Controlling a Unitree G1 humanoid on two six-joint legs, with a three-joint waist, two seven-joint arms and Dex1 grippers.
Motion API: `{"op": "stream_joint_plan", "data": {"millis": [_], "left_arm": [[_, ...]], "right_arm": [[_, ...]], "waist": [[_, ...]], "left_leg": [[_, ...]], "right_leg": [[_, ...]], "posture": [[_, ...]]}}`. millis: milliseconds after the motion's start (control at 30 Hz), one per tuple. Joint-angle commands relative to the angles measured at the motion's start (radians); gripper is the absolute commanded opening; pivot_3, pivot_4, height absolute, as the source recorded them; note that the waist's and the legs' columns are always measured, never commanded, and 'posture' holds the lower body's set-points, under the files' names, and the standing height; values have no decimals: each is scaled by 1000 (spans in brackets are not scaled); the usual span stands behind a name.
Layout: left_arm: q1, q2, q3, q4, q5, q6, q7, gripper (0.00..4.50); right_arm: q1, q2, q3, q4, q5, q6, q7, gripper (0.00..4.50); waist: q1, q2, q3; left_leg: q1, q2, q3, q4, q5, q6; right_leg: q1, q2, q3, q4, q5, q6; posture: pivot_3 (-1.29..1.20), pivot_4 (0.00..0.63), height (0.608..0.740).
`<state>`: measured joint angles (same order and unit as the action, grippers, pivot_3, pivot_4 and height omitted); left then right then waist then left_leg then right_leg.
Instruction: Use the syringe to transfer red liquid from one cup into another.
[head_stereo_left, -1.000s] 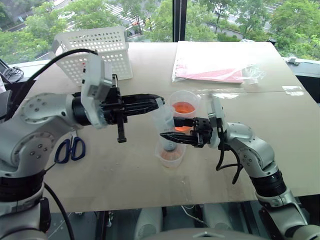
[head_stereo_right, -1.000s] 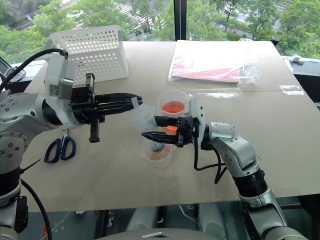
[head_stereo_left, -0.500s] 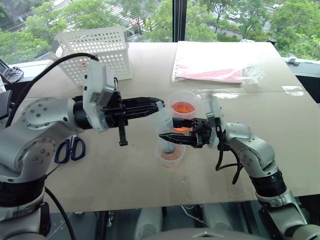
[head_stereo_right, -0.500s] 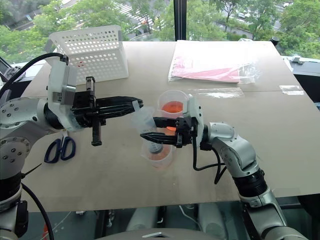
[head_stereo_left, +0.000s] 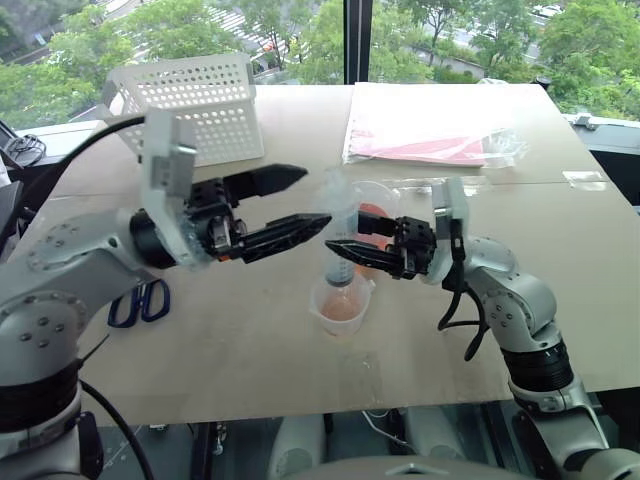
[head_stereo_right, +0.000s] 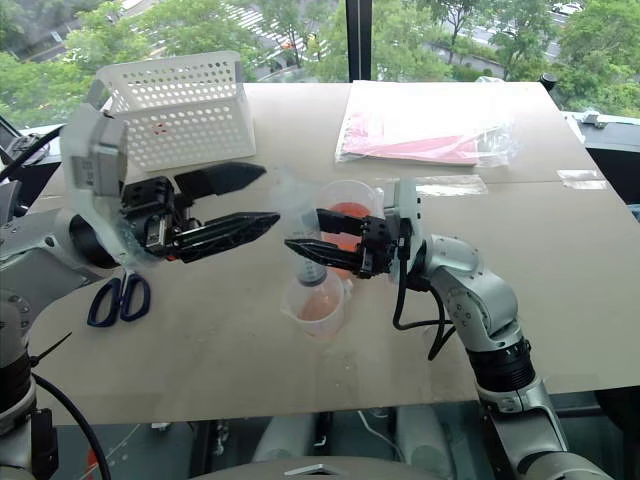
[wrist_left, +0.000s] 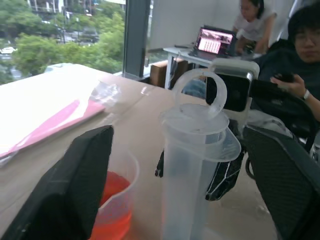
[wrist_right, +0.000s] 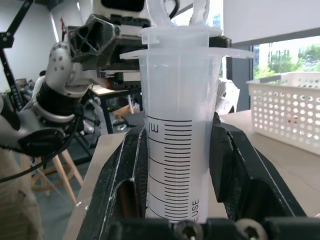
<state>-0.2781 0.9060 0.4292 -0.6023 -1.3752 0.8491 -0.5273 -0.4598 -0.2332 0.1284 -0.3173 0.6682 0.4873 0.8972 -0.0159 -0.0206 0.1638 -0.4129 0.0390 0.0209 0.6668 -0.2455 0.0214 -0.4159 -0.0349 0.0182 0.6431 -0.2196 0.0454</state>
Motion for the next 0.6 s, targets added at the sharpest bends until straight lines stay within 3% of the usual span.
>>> {"op": "stream_joint_plan", "data": {"millis": [33, 233, 367, 467, 600], "left_arm": [[89, -10, 108, -64, -121, -21, 94, 4330], [248, -28, 150, -173, -154, -59, 92, 4330], [293, -17, 134, -219, -95, -79, 41, 4330], [302, -17, 93, -247, -23, -103, 7, 4330], [307, -16, 77, -271, -34, -122, 25, 4330]], "right_arm": [[-61, -21, -62, -89, 107, 102, -74, 1297], [-188, -114, -200, -129, 300, 295, -225, 1297], [-255, -230, -306, -120, 432, 409, -308, 1297], [-291, -388, -380, -65, 526, 553, -373, 1297], [-261, -612, -403, 1, 569, 732, -360, 1297]], "waist": [[2, 0, 0], [9, 0, 0], [9, 0, 0], [10, 0, 0], [9, 0, 0]], "left_leg": [[0, 1, 0, 0, 0, 0], [0, 0, 0, 0, 0, 0], [0, -1, 1, 0, 0, 0], [0, -2, 2, 0, 0, 0], [-1, -2, 5, -1, 0, 0]], "right_leg": [[0, 0, 0, 0, 0, 0], [0, -2, -1, 0, -2, -4], [0, -2, 0, -1, -2, -4], [0, -2, 0, -1, -2, -4], [0, -2, 0, -2, -2, -5]], "posture": [[0, 150, 740], [0, 150, 740], [0, 150, 740], [0, 150, 740], [0, 150, 740]]}}
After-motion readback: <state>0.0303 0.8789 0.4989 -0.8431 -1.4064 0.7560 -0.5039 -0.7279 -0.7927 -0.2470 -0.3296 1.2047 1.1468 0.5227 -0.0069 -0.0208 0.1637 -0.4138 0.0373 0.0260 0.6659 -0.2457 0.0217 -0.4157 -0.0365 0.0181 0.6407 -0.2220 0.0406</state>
